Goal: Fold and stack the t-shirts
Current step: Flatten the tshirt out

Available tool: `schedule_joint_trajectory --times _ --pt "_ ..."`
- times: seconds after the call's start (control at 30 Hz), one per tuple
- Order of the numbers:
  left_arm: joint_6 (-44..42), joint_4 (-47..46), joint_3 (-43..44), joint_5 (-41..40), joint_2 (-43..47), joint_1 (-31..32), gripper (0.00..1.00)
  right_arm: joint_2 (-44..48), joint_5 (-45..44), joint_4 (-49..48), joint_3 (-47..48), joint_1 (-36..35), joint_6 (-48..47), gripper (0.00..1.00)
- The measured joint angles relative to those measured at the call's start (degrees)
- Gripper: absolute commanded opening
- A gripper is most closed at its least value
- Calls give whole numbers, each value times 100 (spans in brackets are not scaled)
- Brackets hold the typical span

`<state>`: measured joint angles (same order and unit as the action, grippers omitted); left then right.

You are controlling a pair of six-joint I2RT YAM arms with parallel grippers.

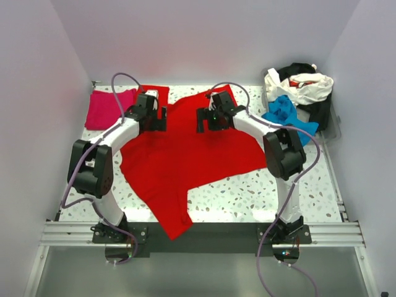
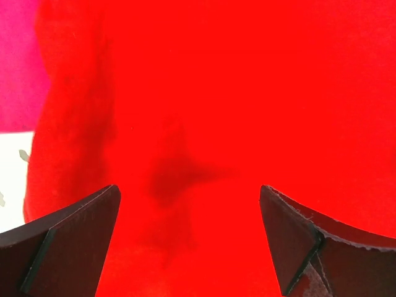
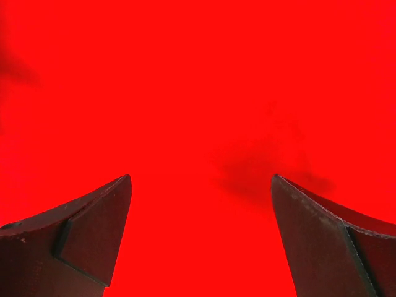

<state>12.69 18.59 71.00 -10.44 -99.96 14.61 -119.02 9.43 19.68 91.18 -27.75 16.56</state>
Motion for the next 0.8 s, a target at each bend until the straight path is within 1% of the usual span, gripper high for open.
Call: schedule_joint_trajectory --times 0.17,0.43,0.53,0.63,0.8 --pt "136 -79 -107 76 -199 -35 100 -278 -455 46 63 -24 -20 97" --pt "269 -131 -116 85 -984 -98 100 -498 -1010 238 164 -11 -52 97" --pt "306 -275 -2 98 -1119 -146 100 -579 -1154 352 284 -11 -33 97" --pt "299 -361 247 79 -1327 -149 100 -682 -1290 472 459 -9 9 97" --pt "269 -431 1014 17 -1906 -153 100 -885 -1453 693 807 52 153 97"
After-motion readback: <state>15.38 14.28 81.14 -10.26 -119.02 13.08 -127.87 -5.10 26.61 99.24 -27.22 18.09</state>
